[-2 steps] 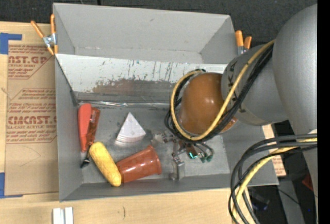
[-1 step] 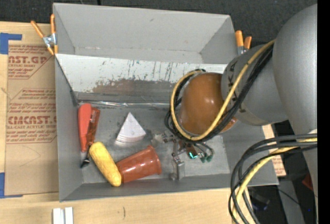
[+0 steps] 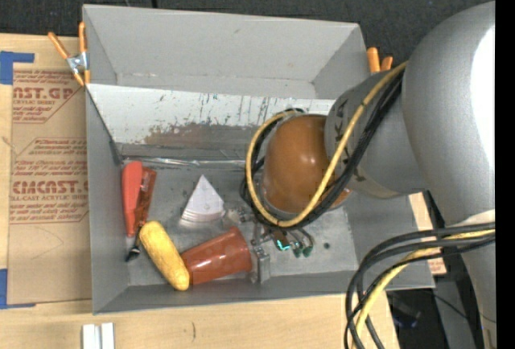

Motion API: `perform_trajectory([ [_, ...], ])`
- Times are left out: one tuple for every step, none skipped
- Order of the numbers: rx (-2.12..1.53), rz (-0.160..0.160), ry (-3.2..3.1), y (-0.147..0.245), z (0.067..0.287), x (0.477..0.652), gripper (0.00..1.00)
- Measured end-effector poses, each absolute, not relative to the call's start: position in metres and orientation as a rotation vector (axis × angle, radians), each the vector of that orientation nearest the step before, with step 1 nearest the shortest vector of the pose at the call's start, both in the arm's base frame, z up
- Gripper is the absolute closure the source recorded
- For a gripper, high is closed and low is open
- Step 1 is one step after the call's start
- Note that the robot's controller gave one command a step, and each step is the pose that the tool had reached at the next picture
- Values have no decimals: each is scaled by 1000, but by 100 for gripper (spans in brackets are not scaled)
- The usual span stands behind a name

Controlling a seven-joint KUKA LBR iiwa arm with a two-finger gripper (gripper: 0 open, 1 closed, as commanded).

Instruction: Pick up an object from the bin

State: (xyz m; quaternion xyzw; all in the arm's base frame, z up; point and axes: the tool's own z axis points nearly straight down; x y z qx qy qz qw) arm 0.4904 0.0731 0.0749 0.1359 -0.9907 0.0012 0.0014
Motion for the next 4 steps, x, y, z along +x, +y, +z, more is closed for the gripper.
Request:
perform_trajectory([
  [322,1,-3120,118,81,482,100],
  [321,1,-3120,117,81,482,100],
  [295,0,-3118,128,71,540,100],
  [295,0,-3118,128,71,540,100],
])
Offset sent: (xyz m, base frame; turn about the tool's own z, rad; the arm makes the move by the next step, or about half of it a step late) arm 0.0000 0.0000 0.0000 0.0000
